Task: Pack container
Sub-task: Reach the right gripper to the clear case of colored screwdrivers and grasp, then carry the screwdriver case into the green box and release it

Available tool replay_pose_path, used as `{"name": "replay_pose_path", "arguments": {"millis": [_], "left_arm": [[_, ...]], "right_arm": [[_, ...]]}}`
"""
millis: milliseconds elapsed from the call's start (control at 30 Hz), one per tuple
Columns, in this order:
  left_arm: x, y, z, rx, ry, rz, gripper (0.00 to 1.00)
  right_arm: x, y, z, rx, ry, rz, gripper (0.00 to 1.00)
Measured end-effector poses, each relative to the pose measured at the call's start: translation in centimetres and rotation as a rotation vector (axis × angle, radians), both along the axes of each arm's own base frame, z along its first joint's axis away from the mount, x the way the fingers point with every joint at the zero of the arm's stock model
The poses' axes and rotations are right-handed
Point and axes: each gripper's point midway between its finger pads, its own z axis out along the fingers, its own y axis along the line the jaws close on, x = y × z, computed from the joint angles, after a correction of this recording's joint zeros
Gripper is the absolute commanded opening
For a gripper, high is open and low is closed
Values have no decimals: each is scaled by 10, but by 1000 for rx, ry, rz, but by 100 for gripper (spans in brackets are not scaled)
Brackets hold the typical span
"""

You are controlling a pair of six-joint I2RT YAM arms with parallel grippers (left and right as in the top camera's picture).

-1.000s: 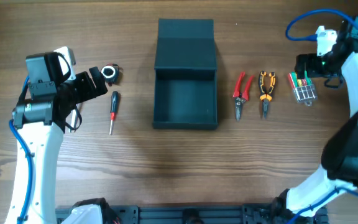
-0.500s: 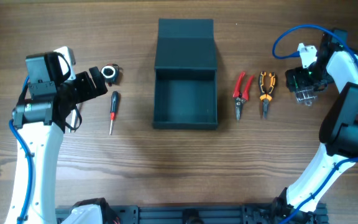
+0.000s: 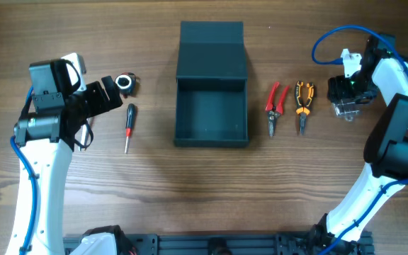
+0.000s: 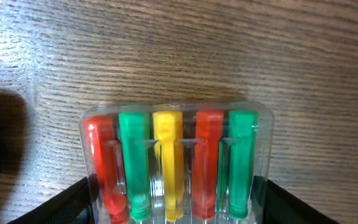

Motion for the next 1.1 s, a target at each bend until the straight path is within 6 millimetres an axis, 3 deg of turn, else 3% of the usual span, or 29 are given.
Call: {"name": "replay_pose_path", "arguments": {"millis": [133, 367, 600, 700, 733, 767, 900, 1033, 1100], "left_arm": [[0, 0, 0, 0, 0, 0, 100], [0, 0, 0, 0, 0, 0, 100], [0, 0, 0, 0, 0, 0, 100], [0, 0, 0, 0, 0, 0, 100], [0, 0, 0, 0, 0, 0, 100], [0, 0, 0, 0, 0, 0, 100], [0, 0, 0, 0, 0, 0, 100], [0, 0, 0, 0, 0, 0, 100], [0, 0, 0, 0, 0, 0, 100]], "right_arm": [[-1, 0, 0, 6, 2, -28, 61], [-4, 1, 5, 16, 9, -74, 68], [2, 0, 53, -10, -88, -72, 60], [-3, 14, 52, 13, -60, -63, 51], [-1, 22, 54, 29, -66, -52, 44], [0, 27, 55, 37, -71, -41, 30], [19, 103, 109, 102, -216, 119, 4], [18, 211, 193, 147, -443, 377, 4], [5, 258, 218, 164, -510, 521, 4]]}}
